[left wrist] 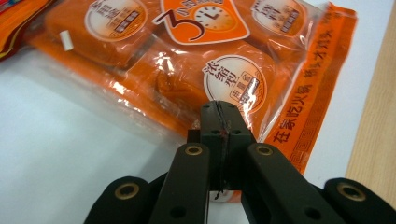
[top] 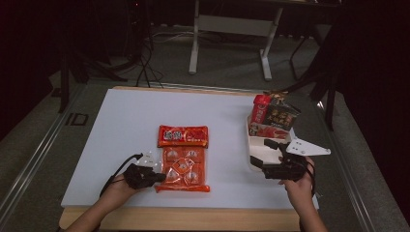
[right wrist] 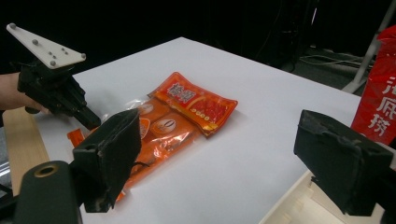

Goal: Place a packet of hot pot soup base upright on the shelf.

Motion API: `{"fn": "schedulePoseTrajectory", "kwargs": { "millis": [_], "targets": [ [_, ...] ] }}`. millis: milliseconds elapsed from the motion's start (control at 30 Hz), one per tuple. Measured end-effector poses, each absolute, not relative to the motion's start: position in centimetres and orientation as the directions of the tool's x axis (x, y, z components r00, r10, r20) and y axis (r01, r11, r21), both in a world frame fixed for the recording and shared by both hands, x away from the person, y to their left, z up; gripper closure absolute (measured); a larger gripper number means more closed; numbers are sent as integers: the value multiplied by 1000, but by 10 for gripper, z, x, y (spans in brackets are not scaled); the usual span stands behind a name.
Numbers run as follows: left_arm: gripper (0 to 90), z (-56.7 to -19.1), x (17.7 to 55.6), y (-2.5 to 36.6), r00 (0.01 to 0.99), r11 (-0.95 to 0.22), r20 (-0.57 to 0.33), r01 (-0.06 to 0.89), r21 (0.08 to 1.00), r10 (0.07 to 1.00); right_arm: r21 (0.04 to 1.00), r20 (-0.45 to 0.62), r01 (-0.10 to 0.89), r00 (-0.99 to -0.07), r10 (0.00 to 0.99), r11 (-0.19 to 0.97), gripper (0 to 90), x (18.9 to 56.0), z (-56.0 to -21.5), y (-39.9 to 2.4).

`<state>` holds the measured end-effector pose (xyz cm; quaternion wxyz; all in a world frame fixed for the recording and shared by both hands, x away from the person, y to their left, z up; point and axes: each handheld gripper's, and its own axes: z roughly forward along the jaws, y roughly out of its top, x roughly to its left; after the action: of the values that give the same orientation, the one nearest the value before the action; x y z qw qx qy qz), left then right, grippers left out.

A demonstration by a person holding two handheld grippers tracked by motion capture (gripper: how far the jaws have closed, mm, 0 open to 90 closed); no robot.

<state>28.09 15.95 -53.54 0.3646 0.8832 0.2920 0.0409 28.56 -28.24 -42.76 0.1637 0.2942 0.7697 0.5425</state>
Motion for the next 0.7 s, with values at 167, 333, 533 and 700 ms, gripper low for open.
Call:
{"fn": "schedulePoseTrajectory", "kwargs": {
  "millis": [167,333,533,700],
  "targets": [
    [899,-535,282,155,832,-564,-143,479,673,535,931,68,276,-773,631,238,148,285,-428,-283],
    [877,-532,281,161,836,-523,-136,450,723,531,932,68,275,-771,633,236,148,286,-428,-284],
    [743,-515,283,170,789,-460,-175,506,730,589,933,69,274,-771,634,232,148,285,-427,-285],
    [598,-508,285,177,764,-426,-179,519,741,620,934,63,269,-773,631,236,148,285,-427,-284]
  ]
}}
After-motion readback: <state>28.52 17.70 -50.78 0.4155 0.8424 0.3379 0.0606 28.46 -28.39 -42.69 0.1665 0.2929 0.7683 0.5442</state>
